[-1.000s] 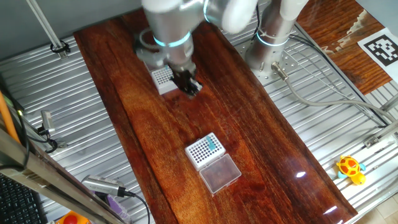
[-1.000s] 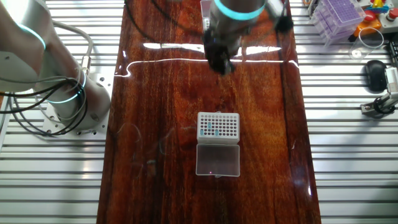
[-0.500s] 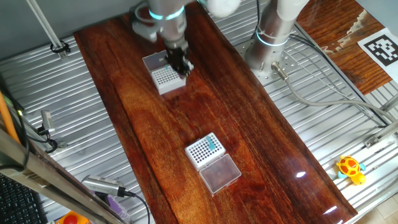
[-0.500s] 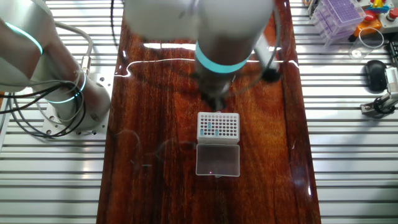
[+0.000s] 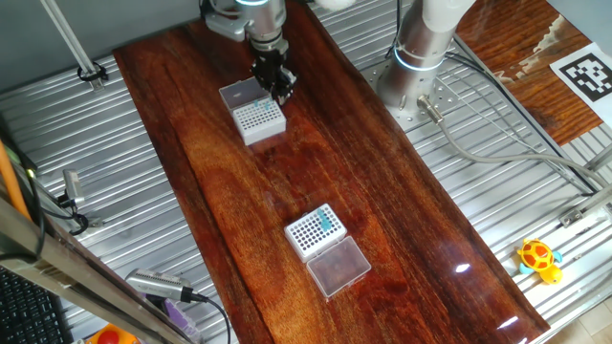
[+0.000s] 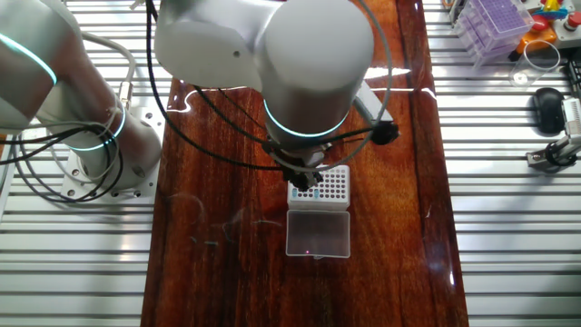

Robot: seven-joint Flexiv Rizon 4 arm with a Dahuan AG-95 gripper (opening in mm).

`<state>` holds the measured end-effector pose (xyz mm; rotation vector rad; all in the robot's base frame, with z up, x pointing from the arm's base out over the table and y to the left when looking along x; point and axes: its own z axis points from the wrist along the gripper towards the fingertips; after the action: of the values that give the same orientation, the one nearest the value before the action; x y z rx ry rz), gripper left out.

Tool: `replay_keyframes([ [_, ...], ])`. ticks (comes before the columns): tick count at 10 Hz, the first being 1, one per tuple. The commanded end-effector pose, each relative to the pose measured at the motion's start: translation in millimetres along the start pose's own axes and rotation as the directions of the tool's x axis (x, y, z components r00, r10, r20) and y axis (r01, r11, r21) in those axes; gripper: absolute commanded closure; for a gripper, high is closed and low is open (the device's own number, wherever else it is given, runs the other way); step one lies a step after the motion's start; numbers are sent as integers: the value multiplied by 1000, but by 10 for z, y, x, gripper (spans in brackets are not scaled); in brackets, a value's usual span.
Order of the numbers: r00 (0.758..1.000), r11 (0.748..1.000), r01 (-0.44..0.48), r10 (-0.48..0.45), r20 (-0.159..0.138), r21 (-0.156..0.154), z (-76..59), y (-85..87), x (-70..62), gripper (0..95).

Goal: Transfer all medium pipette tips from one holder to another

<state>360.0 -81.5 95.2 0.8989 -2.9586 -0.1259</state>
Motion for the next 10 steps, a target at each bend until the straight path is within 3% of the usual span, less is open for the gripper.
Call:
replay_keyframes([
  [1, 997, 996, -82, 82, -8, 26, 2, -29, -39, 760],
  [5, 997, 996, -79, 79, -10, 30, -51, -70, -167, 760],
  [10, 997, 996, -74, 74, 6, 42, 69, -148, -234, 760],
])
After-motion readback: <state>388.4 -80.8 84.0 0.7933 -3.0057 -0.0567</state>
